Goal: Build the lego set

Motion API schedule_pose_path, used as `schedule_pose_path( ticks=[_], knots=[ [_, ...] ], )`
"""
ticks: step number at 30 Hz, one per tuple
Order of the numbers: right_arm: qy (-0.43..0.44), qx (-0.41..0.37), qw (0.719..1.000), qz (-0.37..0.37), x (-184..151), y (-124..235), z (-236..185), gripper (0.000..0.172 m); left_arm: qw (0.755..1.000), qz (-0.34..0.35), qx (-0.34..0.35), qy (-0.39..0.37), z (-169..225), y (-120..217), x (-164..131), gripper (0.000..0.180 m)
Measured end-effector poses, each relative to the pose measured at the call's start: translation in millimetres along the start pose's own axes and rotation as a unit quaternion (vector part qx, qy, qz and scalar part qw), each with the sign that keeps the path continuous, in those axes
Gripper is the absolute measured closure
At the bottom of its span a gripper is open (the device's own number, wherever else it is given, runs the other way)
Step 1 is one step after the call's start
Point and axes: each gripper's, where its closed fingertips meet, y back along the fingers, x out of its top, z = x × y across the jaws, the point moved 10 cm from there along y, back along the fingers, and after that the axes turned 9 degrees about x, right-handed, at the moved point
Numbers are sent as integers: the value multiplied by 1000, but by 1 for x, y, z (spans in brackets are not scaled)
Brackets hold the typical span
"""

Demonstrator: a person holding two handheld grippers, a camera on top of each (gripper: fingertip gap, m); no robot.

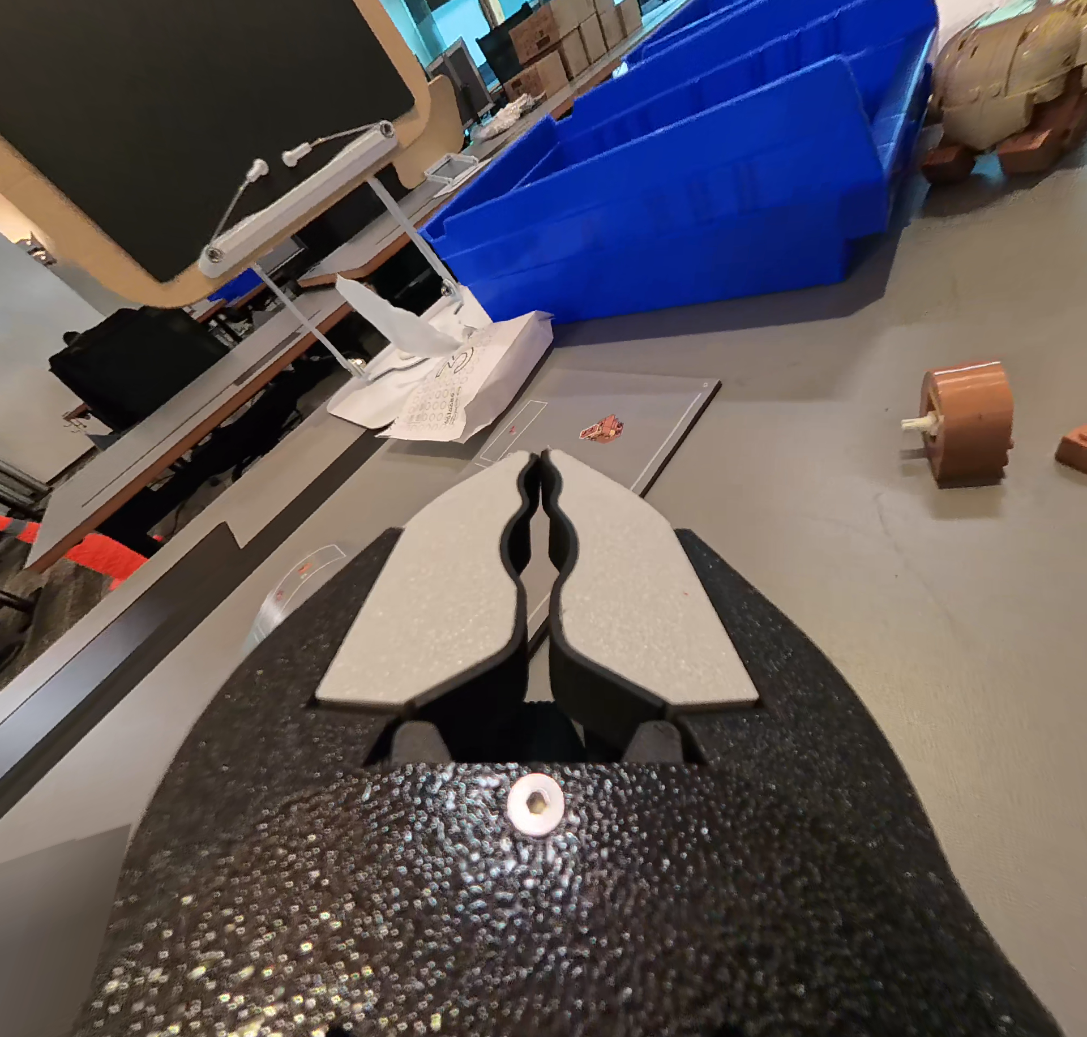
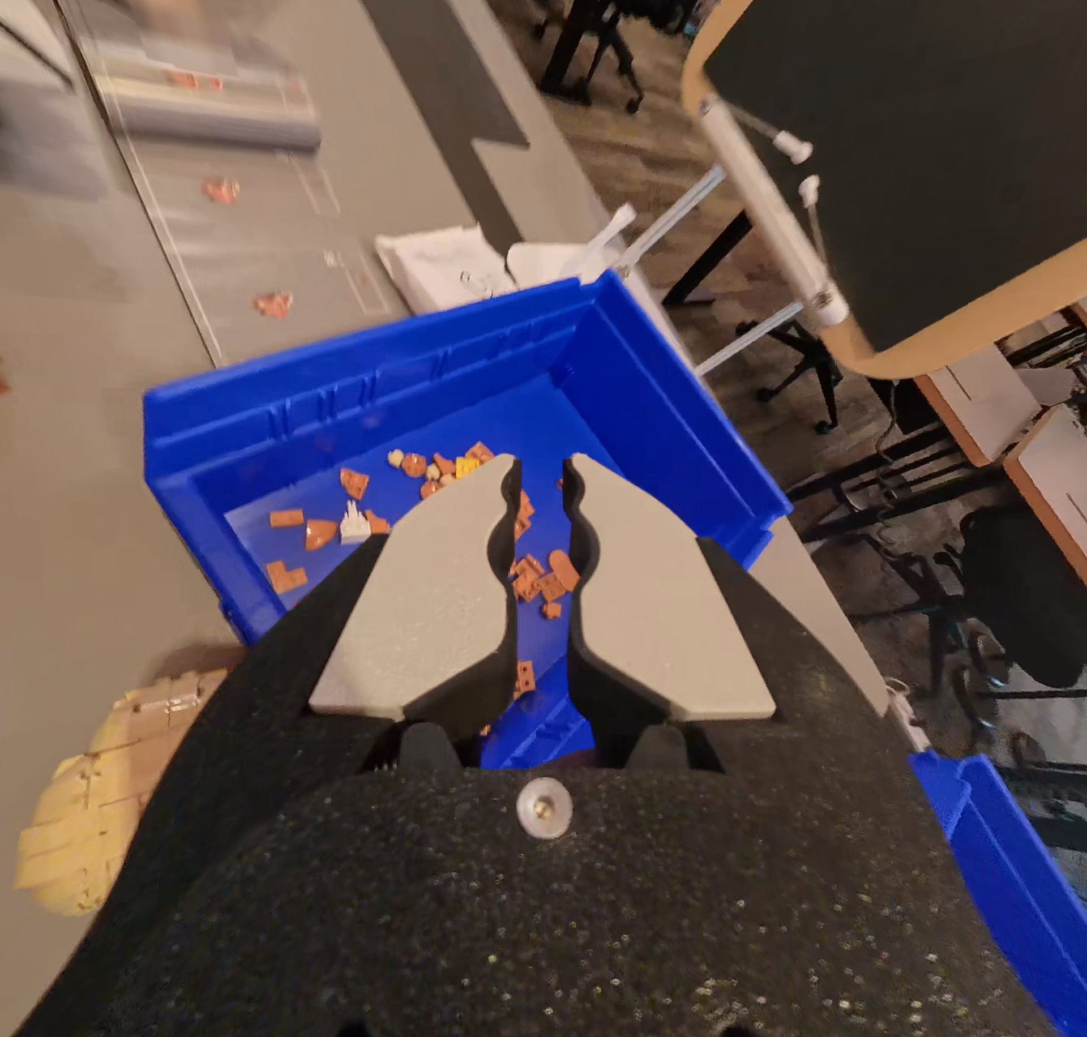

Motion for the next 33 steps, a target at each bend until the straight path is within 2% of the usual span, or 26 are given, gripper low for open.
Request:
schedule_pose_path(
  ticks=[6, 11, 13, 16, 22, 28, 33],
  knots=[
    [-49, 4, 996, 70, 5, 27, 6, 159, 1000, 11, -15, 16, -3, 2, 0, 180],
    [-42, 13, 998, 41, 0, 19, 5, 158, 1000, 3, -18, -1, 1, 1, 0, 180],
    [-30, 44, 998, 11, -2, 5, 0, 157, 1000, -2, -17, -7, 2, -1, 0, 180],
    [25, 90, 993, -72, -1, -34, -10, 152, 1000, -13, -11, -13, 3, -3, -1, 180],
    [135, 205, 948, -203, 0, -115, -26, 147, 1000, -11, -3, -25, 5, -3, -1, 180],
    [147, 291, 923, -206, -12, -147, -24, 147, 1000, -7, -4, -20, 4, -2, 0, 180],
    [157, 311, 905, -245, -25, -162, -22, 147, 999, -15, -11, -32, 6, -4, -1, 180]
  ],
)
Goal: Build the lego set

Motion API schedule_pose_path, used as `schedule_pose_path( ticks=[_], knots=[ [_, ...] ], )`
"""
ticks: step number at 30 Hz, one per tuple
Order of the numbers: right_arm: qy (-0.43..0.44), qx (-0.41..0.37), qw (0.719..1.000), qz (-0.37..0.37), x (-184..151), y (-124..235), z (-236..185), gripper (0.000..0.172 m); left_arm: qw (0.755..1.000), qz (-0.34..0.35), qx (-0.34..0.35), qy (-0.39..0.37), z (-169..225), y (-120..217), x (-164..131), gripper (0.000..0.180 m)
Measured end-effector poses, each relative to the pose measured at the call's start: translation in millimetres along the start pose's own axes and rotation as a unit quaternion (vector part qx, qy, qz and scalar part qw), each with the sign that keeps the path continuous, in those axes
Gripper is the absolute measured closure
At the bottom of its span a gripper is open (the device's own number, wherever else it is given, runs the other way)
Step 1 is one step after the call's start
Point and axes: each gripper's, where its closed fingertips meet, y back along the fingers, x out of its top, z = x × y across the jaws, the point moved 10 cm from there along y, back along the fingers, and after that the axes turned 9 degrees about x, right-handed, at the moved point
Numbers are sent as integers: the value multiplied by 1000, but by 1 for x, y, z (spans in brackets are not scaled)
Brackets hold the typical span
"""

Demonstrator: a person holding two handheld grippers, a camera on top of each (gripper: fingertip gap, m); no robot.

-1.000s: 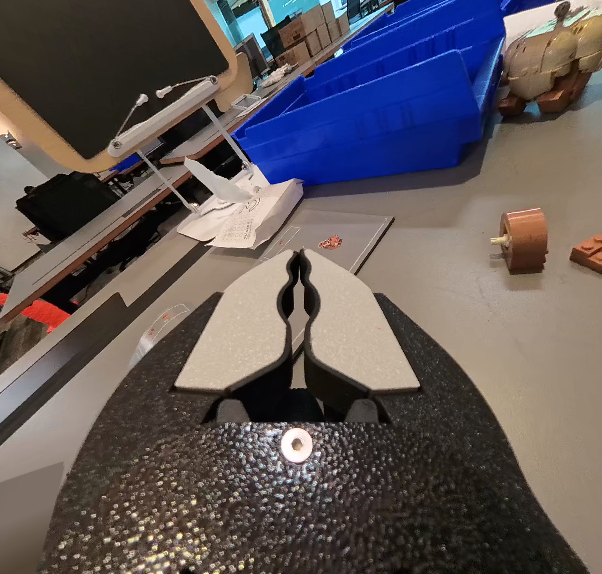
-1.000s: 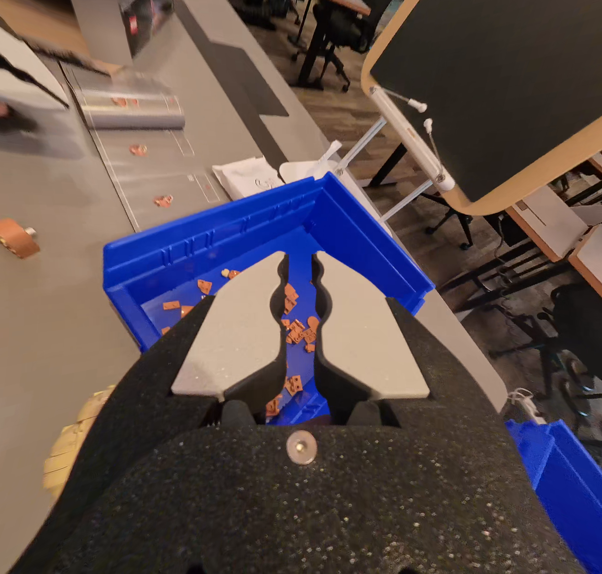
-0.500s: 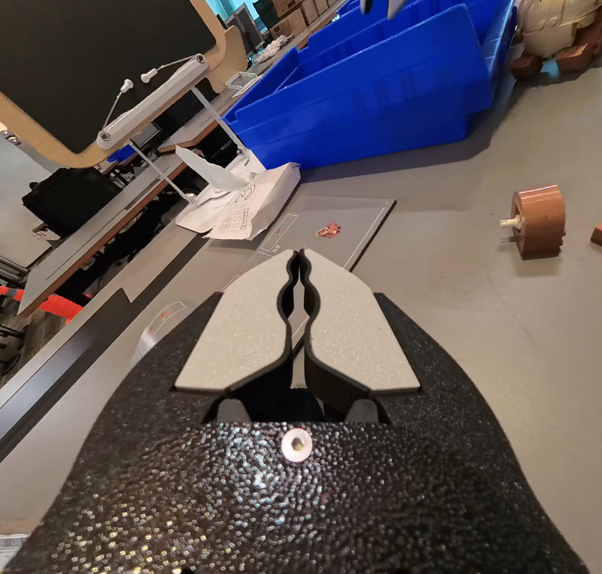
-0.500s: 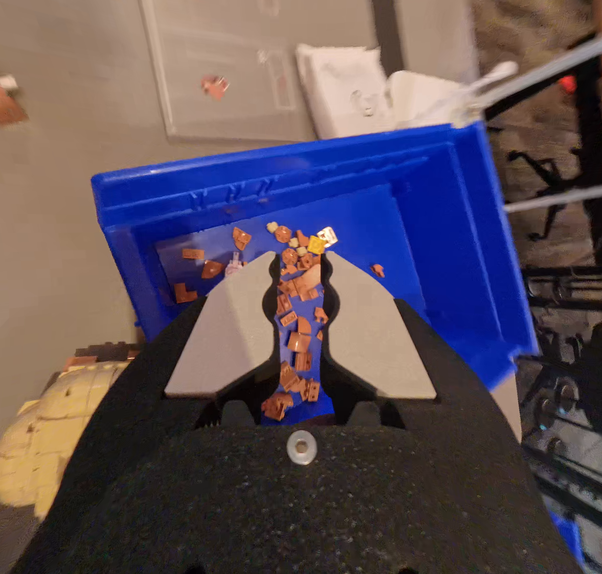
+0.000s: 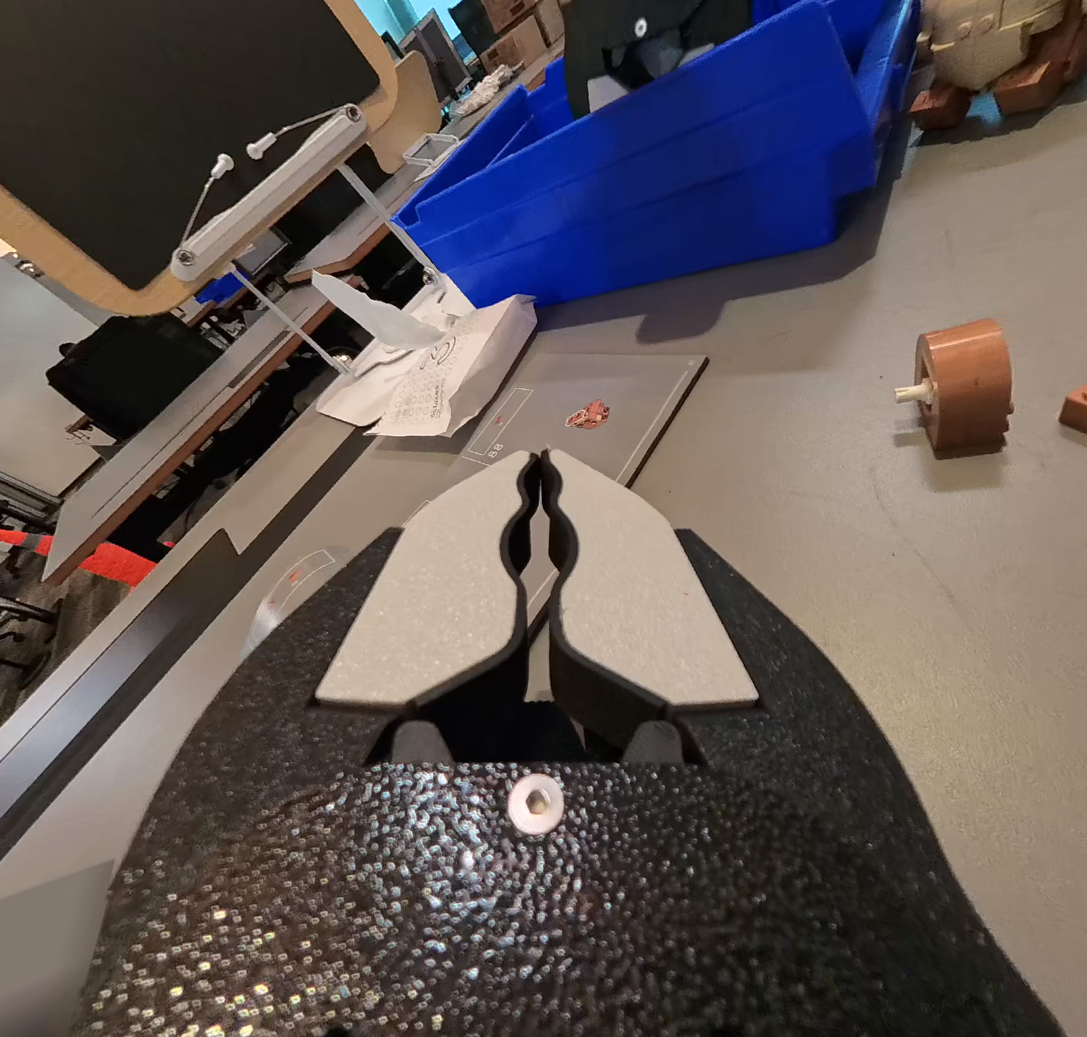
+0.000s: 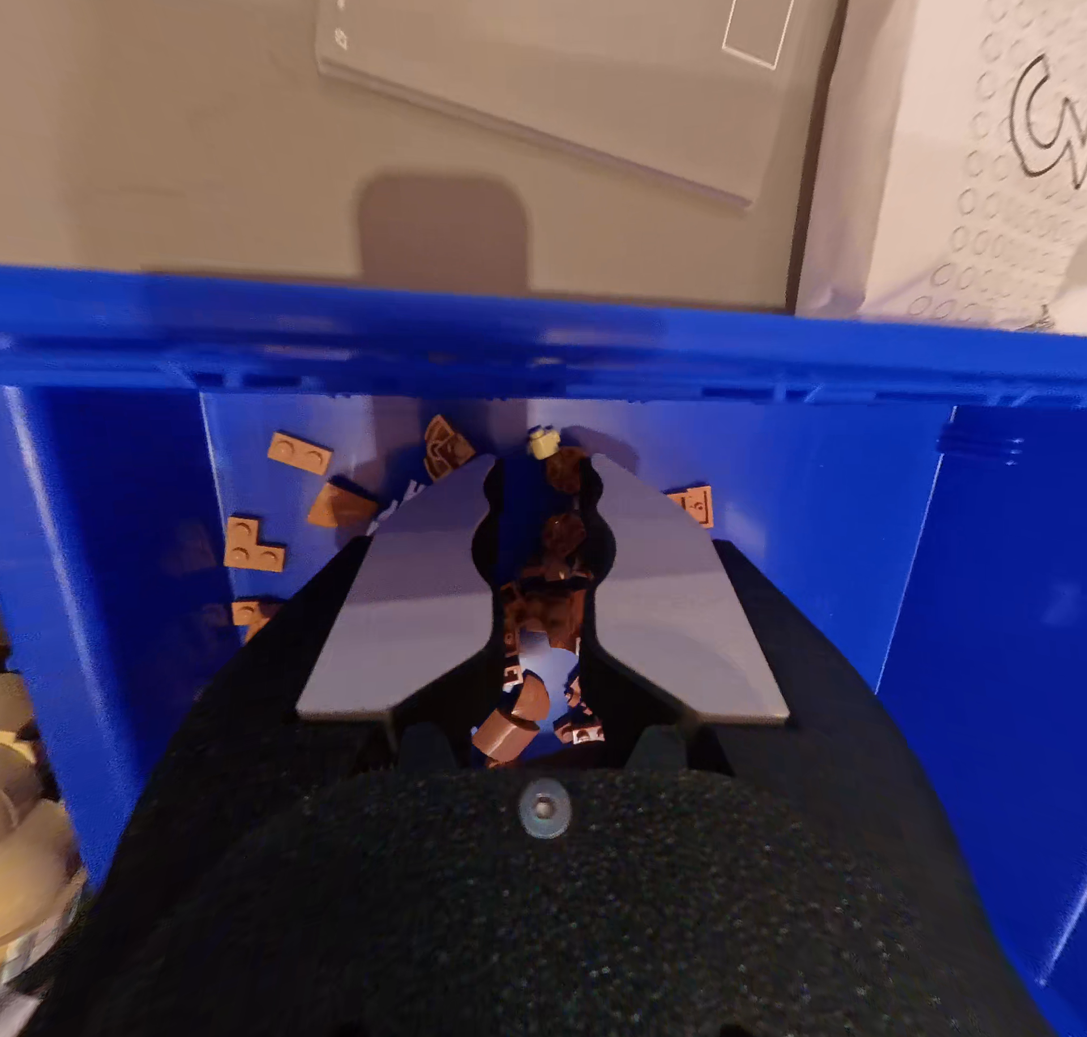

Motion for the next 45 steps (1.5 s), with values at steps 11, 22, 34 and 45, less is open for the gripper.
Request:
schedule_pose_path(
  ticks=[11, 22, 34, 45],
  knots=[
    [4, 26, 1000, -4, 4, -5, 8, 151, 1000, 5, 1, 2, 0, 1, 0, 180],
    [-32, -6, 997, 68, -1, 16, -6, 162, 1000, 20, 4, 14, -3, 6, 0, 180],
    [-73, -170, 942, 282, 93, 78, -139, 162, 994, 31, -61, -84, 22, -7, 5, 180],
    [-58, -151, 976, 144, 199, -32, -161, 162, 998, 39, -52, 0, 9, 20, 5, 180]
  ],
)
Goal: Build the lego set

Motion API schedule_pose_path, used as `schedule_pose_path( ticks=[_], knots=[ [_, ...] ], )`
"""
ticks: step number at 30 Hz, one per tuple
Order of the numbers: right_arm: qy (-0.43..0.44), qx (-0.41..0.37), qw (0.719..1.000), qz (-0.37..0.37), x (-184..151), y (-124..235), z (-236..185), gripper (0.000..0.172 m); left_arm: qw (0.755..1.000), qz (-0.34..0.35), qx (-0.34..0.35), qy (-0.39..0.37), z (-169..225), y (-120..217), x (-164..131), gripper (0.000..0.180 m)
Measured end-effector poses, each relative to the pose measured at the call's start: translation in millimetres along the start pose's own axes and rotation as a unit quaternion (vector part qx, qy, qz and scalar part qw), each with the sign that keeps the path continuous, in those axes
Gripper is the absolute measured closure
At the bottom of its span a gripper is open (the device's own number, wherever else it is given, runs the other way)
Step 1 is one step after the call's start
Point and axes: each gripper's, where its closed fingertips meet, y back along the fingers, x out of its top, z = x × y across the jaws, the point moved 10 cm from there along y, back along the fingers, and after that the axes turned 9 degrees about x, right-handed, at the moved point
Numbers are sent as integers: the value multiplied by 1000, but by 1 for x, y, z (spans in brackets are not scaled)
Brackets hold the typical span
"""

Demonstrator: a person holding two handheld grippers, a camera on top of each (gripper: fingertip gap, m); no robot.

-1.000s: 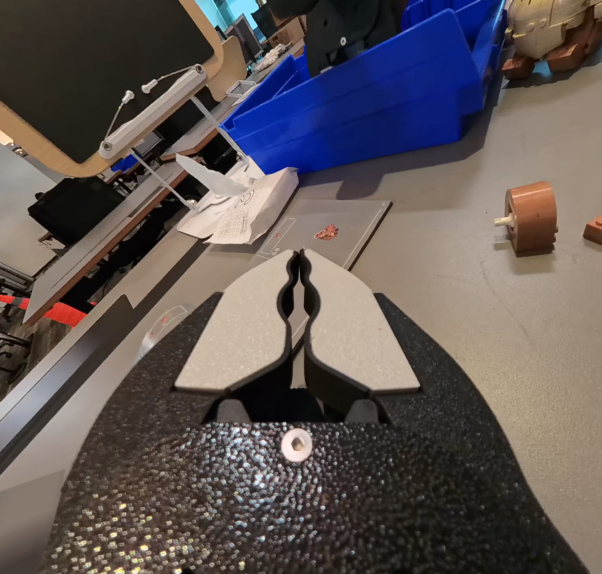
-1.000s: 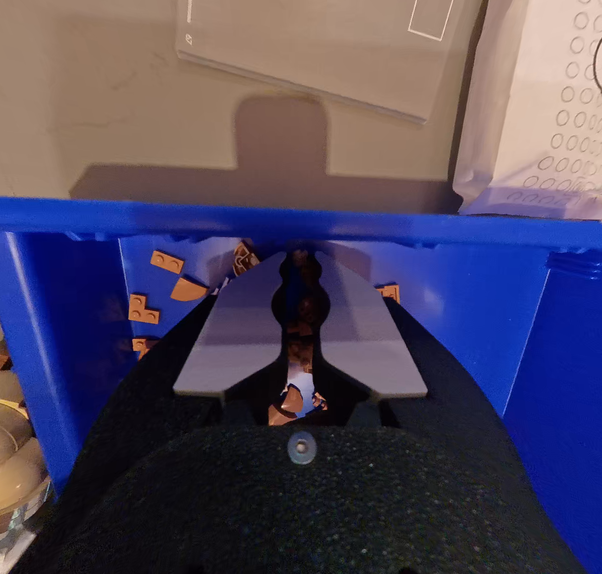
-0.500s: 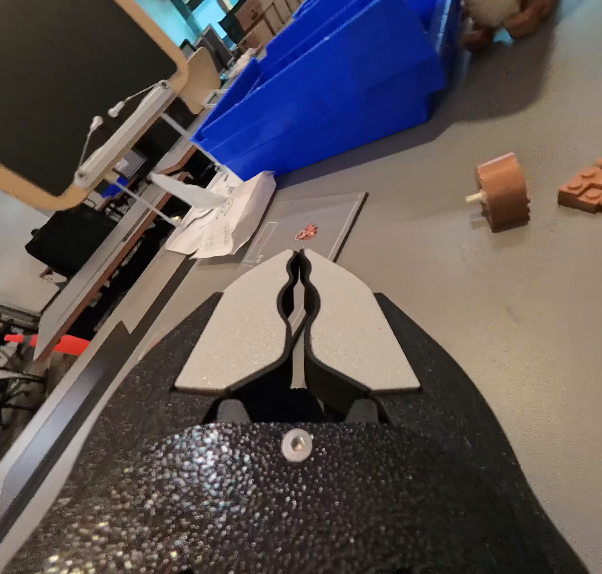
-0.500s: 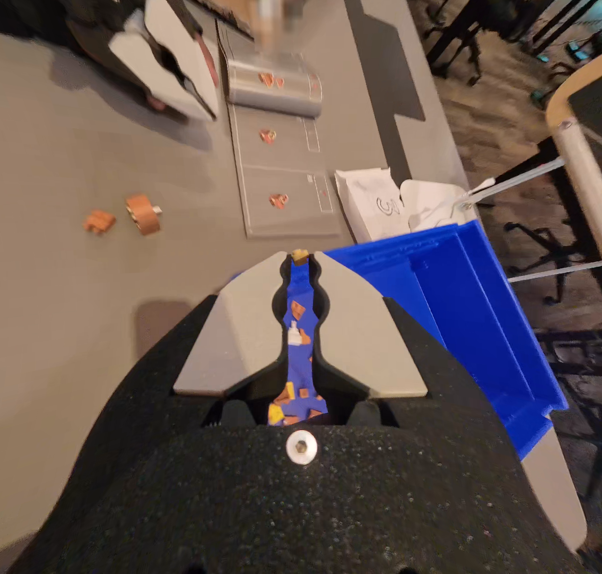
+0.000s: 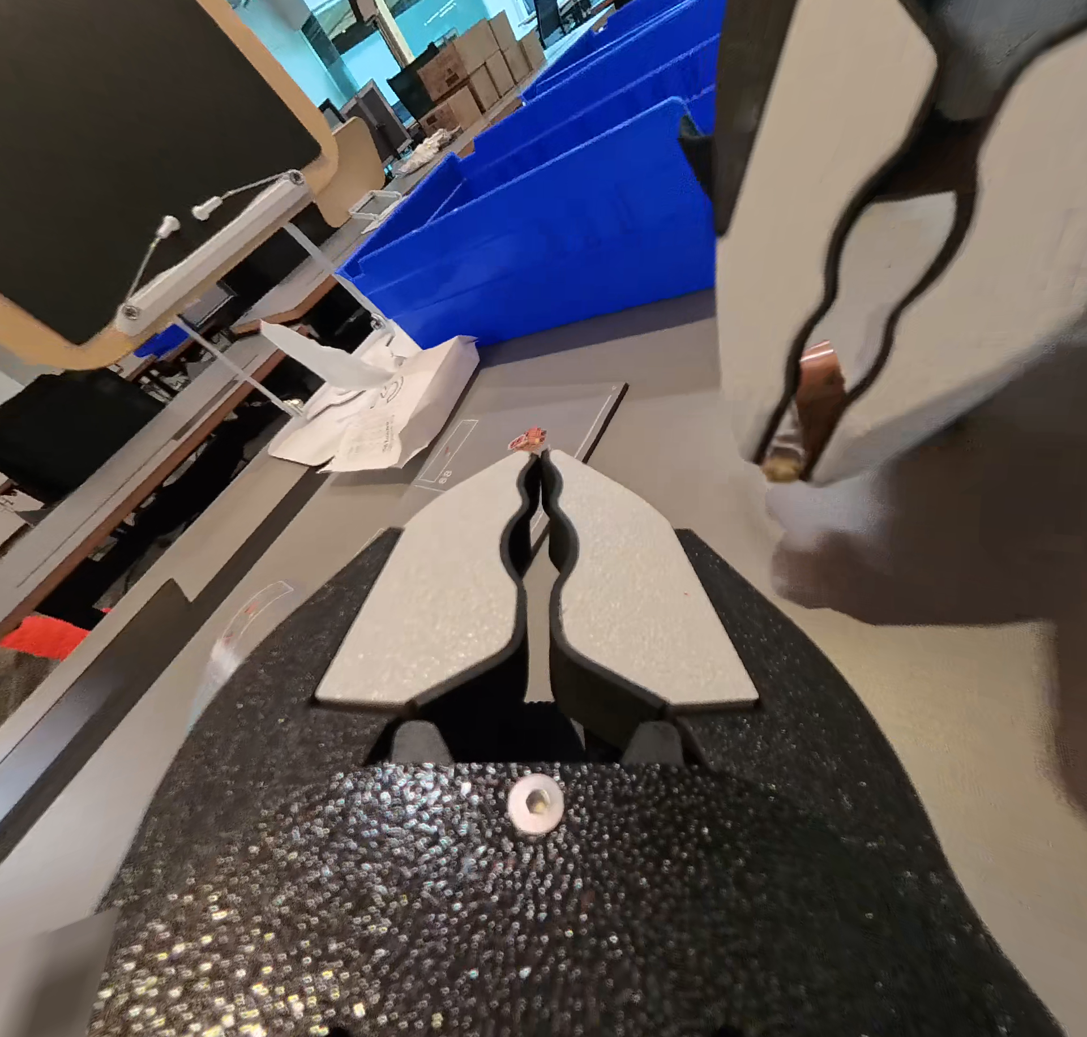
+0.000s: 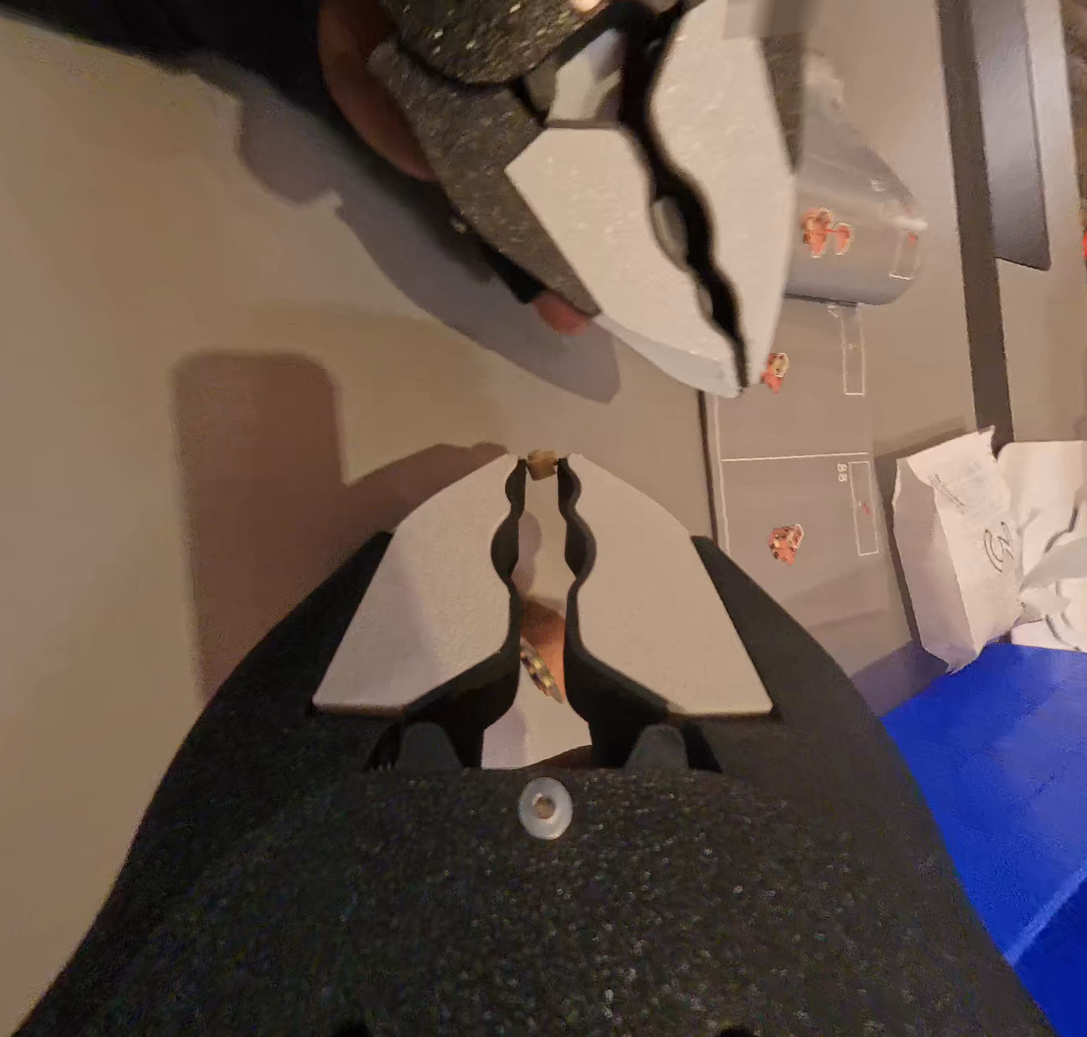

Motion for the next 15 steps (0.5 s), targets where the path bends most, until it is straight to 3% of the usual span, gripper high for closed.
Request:
schedule_pose_path(
  ticks=[7, 15],
  knots=[
    [7, 27, 997, -72, 3, -31, -13, 162, 1000, -7, 2, 12, -14, 9, -11, 180],
    [-7, 46, 996, -79, -6, -37, -11, 162, 1000, -15, -11, -3, -11, 8, -12, 180]
  ],
)
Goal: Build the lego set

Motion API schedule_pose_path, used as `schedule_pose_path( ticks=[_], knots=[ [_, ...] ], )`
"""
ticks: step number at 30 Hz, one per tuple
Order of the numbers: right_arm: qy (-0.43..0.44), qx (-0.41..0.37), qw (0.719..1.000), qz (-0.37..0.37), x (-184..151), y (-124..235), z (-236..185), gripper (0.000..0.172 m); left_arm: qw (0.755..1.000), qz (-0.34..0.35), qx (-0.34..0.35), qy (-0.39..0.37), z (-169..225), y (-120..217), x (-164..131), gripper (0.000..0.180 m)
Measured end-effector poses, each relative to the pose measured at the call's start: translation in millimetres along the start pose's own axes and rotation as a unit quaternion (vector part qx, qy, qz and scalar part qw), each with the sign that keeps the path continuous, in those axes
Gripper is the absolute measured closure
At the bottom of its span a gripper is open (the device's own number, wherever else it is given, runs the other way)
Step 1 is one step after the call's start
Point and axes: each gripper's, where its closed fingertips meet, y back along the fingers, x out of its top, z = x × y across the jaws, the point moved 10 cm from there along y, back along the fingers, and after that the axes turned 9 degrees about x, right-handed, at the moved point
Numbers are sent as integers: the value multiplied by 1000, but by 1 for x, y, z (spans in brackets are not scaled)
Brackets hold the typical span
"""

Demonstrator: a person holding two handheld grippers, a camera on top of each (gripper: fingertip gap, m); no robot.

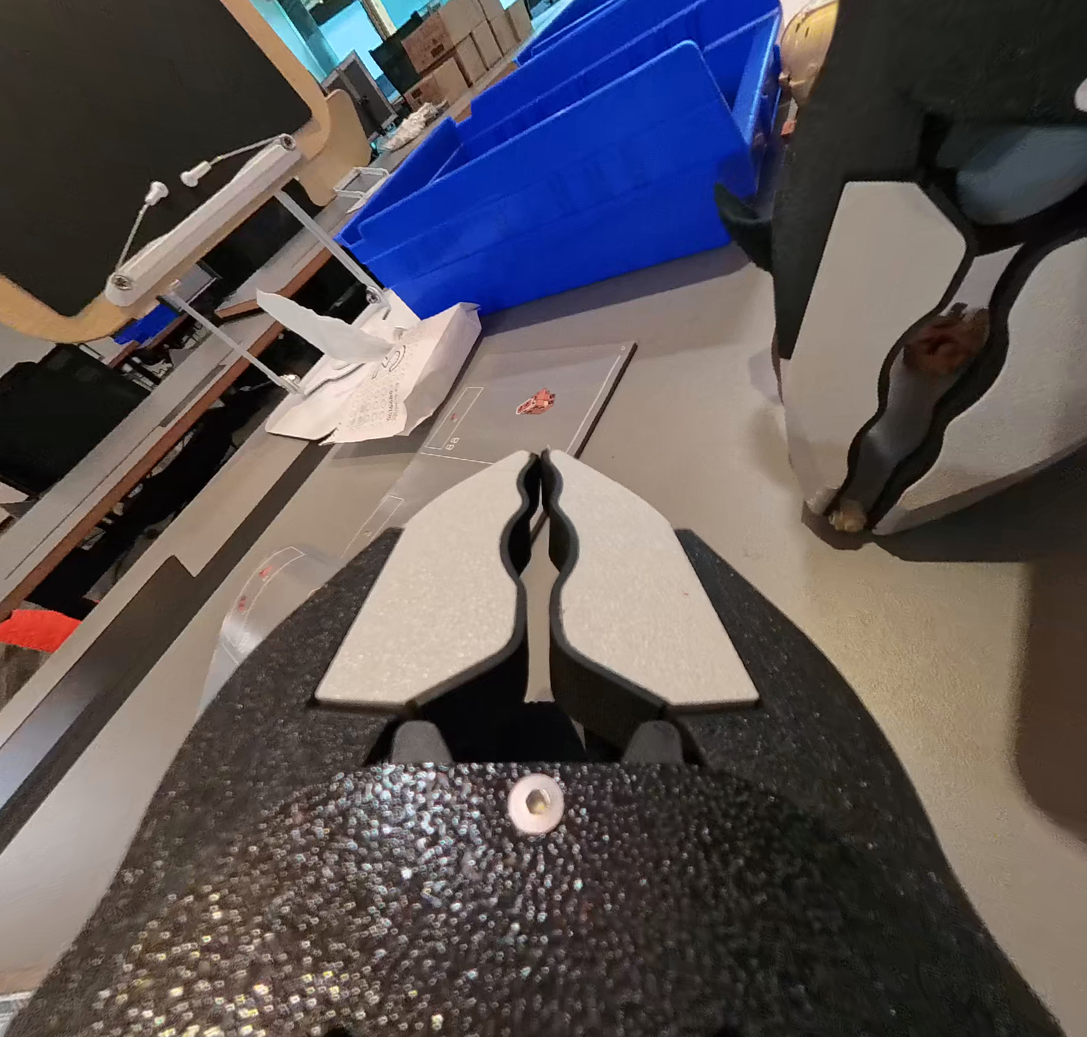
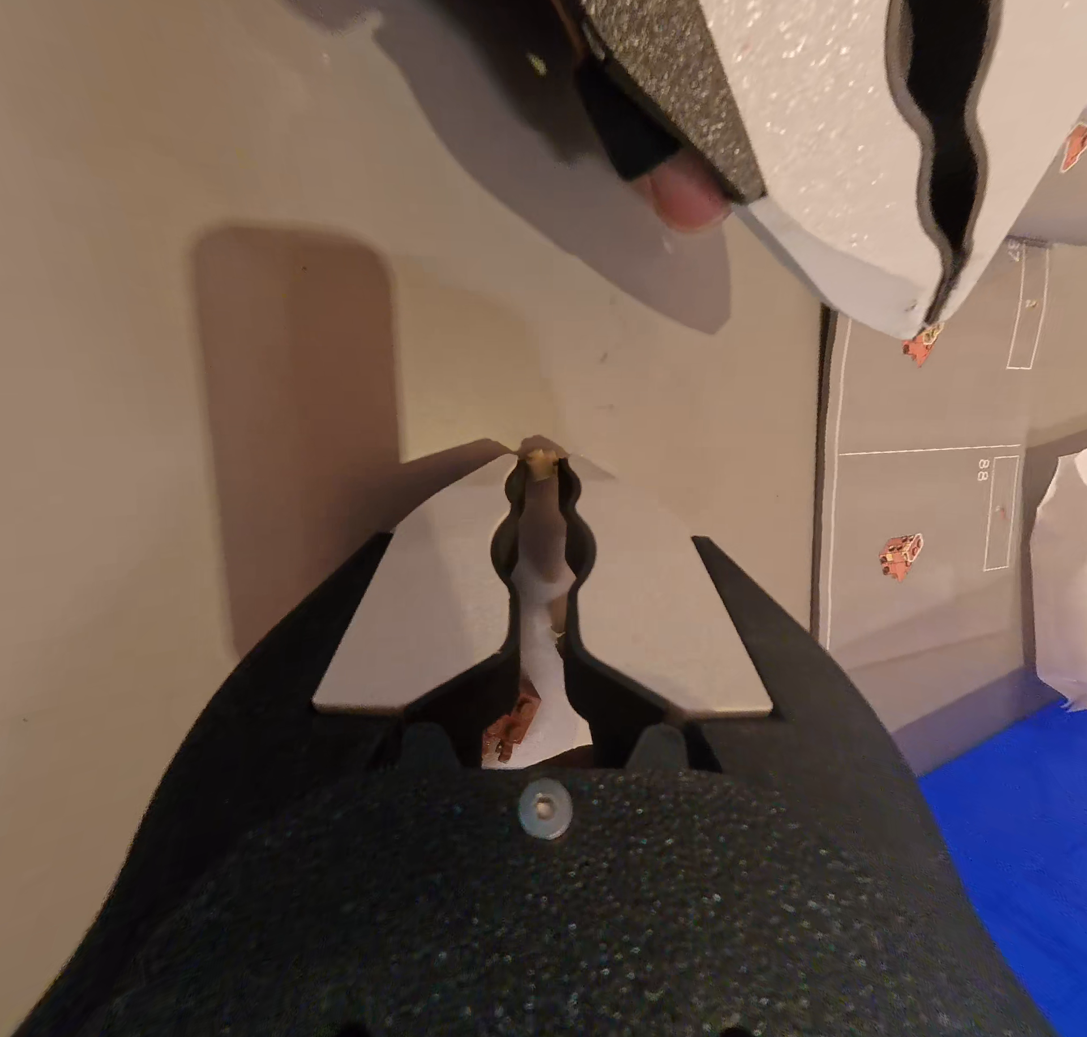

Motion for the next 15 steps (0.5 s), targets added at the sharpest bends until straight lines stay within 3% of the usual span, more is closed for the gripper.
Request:
schedule_pose_path(
  ticks=[10, 15],
  knots=[
    [-14, 5, 999, 39, -5, 2, 0, 158, 1000, -3, -5, -12, 2, -1, 0, 180],
    [-26, -16, 995, 99, -4, 16, 4, 155, 1000, -2, -2, -10, 1, 0, 0, 180]
  ],
)
